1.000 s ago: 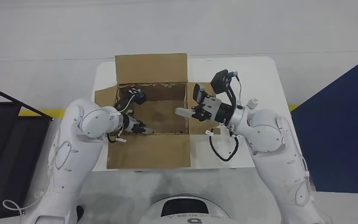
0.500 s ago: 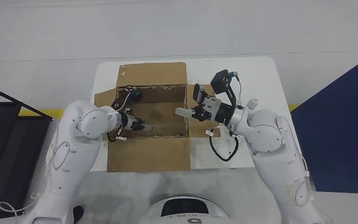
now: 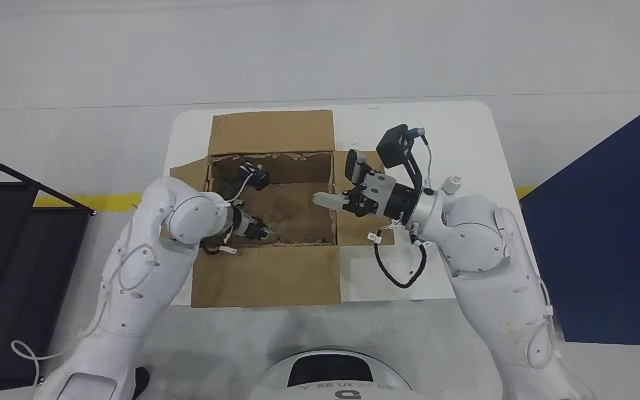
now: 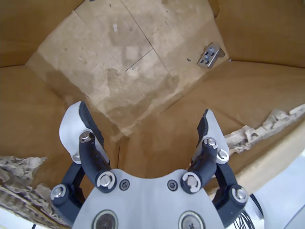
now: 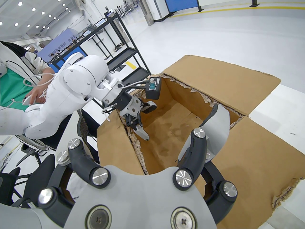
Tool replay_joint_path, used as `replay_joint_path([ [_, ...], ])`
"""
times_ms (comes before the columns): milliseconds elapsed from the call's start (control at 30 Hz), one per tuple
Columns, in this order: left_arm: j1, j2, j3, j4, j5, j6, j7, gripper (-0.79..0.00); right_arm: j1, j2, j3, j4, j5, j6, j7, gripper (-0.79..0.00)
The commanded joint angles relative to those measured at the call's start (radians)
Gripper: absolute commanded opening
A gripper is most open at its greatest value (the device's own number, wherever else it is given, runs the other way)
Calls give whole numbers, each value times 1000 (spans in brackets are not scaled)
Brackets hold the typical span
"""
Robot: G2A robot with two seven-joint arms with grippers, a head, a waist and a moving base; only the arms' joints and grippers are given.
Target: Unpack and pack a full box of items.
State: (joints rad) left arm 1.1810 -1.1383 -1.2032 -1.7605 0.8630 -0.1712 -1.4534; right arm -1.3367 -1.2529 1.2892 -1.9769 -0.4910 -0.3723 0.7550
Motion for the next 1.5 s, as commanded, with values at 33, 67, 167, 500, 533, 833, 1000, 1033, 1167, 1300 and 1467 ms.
replay_joint_path([
  [33,-5,0,15,3,19,17,18,0,0,0,0,0,0,0,-1,0],
  [67,-7,0,16,4,20,24,22,0,0,0,0,0,0,0,-1,0],
  [167,-10,0,12,6,19,44,35,0,0,0,0,0,0,0,-1,0],
  [500,-10,0,12,6,19,44,35,0,0,0,0,0,0,0,-1,0],
  [533,-10,0,12,6,19,44,35,0,0,0,0,0,0,0,-1,0],
  [833,-10,0,12,6,19,44,35,0,0,0,0,0,0,0,-1,0],
  [1000,-10,0,12,6,19,44,35,0,0,0,0,0,0,0,-1,0],
  [1033,-10,0,12,6,19,44,35,0,0,0,0,0,0,0,-1,0],
  [1167,-10,0,12,6,19,44,35,0,0,0,0,0,0,0,-1,0],
  [1300,-10,0,12,6,19,44,35,0,0,0,0,0,0,0,-1,0],
  [1467,-10,0,12,6,19,44,35,0,0,0,0,0,0,0,-1,0],
])
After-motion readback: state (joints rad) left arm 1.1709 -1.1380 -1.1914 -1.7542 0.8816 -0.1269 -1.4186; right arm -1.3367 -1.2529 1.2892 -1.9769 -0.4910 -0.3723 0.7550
